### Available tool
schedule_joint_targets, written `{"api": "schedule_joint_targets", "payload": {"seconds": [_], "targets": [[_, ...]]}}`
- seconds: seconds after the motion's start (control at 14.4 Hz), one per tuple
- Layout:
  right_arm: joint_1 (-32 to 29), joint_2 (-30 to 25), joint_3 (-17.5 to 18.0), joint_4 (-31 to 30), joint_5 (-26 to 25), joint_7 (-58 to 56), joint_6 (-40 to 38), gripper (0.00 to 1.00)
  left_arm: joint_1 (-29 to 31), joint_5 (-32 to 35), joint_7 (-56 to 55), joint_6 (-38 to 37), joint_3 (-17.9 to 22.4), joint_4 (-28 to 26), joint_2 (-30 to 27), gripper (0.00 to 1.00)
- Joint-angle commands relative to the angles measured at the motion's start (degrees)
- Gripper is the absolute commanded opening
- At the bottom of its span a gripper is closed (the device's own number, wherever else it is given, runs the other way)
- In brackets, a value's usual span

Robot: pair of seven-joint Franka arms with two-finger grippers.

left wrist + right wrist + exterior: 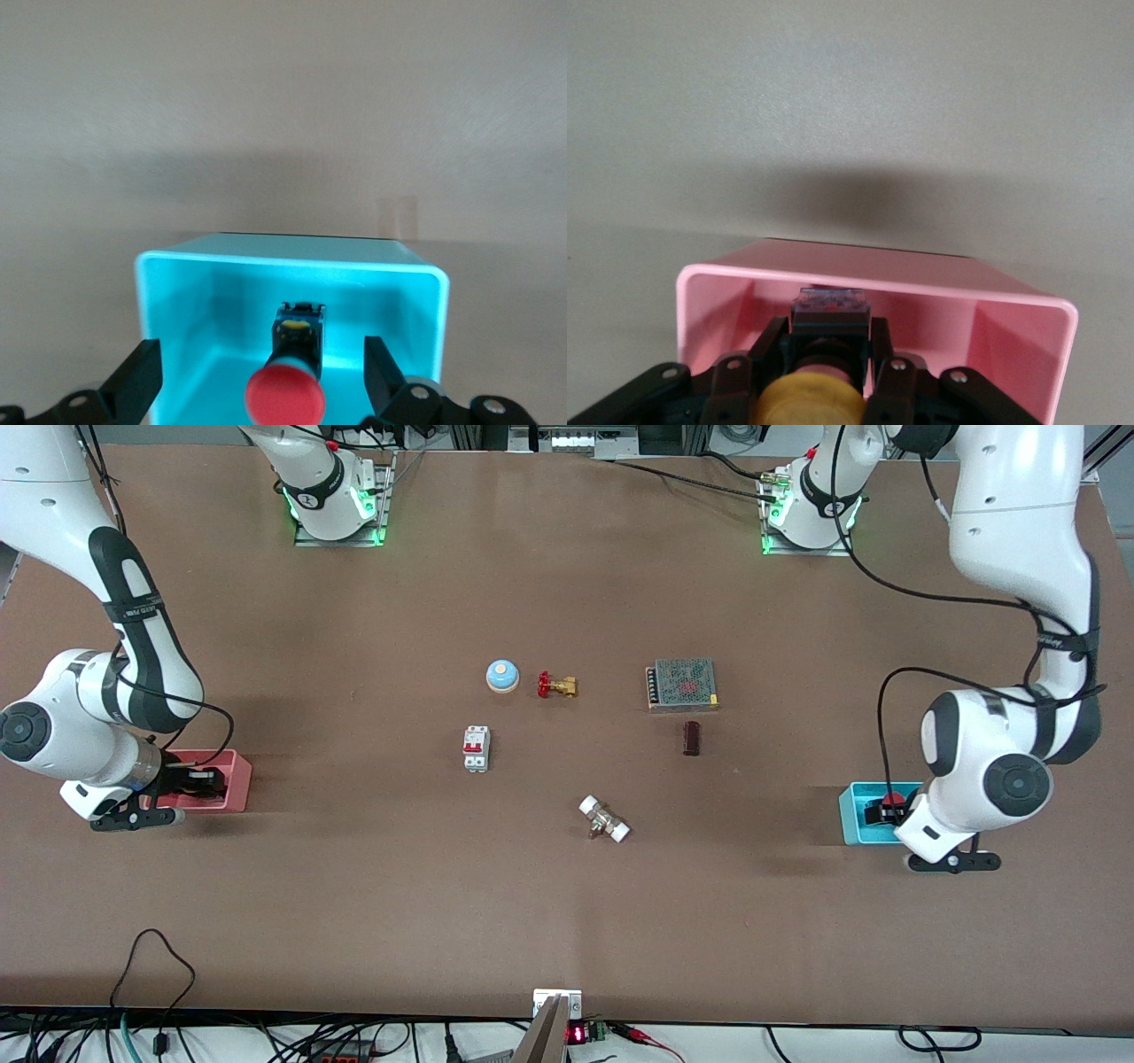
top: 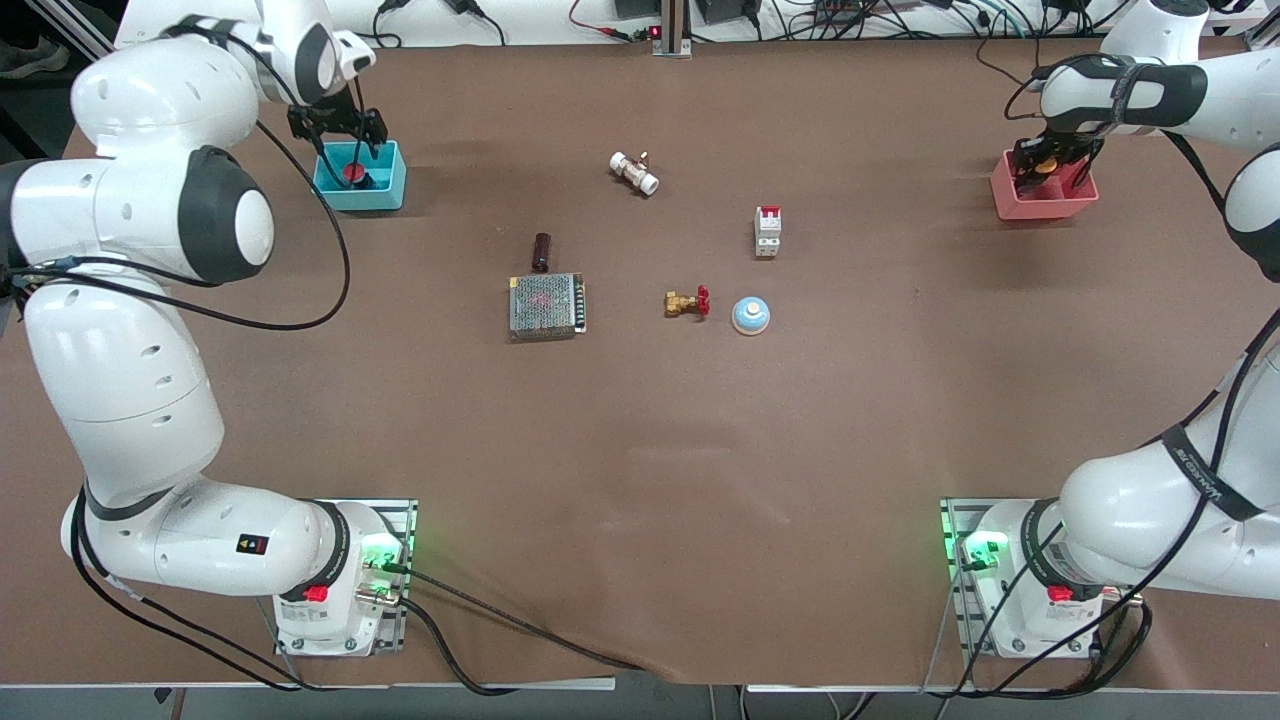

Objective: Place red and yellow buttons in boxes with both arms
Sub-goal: 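Lower the yellow button into the pink box while the left gripper lowers red, then open both grippers and lift them away from the boxes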

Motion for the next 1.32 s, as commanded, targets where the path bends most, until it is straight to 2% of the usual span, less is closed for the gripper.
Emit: {"api": "schedule_joint_targets", "payload": {"seconds": [0.0,0.07,0.14,0.21,0.42,0.48,0.69,0.83,0.97,1.04,1.25], "targets": [[-0.4,0.6,0.0,0.7,-0.7,-0.5,0.6,0.36,0.3,-0.7,1.7,-6.2,-0.4,1.6,-5.8,1.00],[-0.5,0.7,0.0,0.6,-0.7,-0.4,0.7,0.50,0.1,-0.8,1.7,-8.8,-0.5,2.9,-7.6,1.00],[-0.5,0.8,0.0,0.6,-0.7,-0.5,0.7,0.58,0.1,-0.8,1.7,-11.2,-0.8,4.2,-9.6,1.00],[-0.5,0.8,0.0,0.6,-0.7,-0.4,0.7,0.73,-0.1,-0.8,1.7,-13.6,-1.5,5.5,-11.4,1.00],[-0.5,0.7,0.0,0.6,-0.7,-0.4,0.8,0.94,-0.6,-0.7,0.7,-19.4,-2.9,12.3,-14.1,1.00],[-0.5,0.5,0.0,0.6,-0.7,-0.4,0.7,1.00,-0.7,-0.7,1.1,-21.9,-3.7,13.1,-15.1,1.00],[-0.4,-3.2,0.1,0.2,-0.7,-0.3,-1.5,1.00,-0.6,0.0,3.4,-32.0,-7.9,11.0,-22.1,1.00],[0.0,-7.3,0.3,0.3,-0.5,0.0,-7.7,1.00,-0.6,0.2,3.7,-31.5,-8.2,4.7,-26.2,1.00],[0.9,-12.2,0.8,0.3,-0.2,0.7,-13.5,1.00,-0.1,0.1,7.6,-27.1,-8.3,-2.5,-30.6,1.00],[2.4,-14.8,0.8,0.3,-0.1,1.0,-16.3,1.00,0.0,0.1,7.8,-26.2,-8.3,-4.2,-31.8,1.00],[6.5,-21.1,0.9,0.5,-0.3,5.7,-23.2,1.00,-0.1,0.0,6.5,-27.3,-8.4,-4.1,-32.8,1.00]]}}
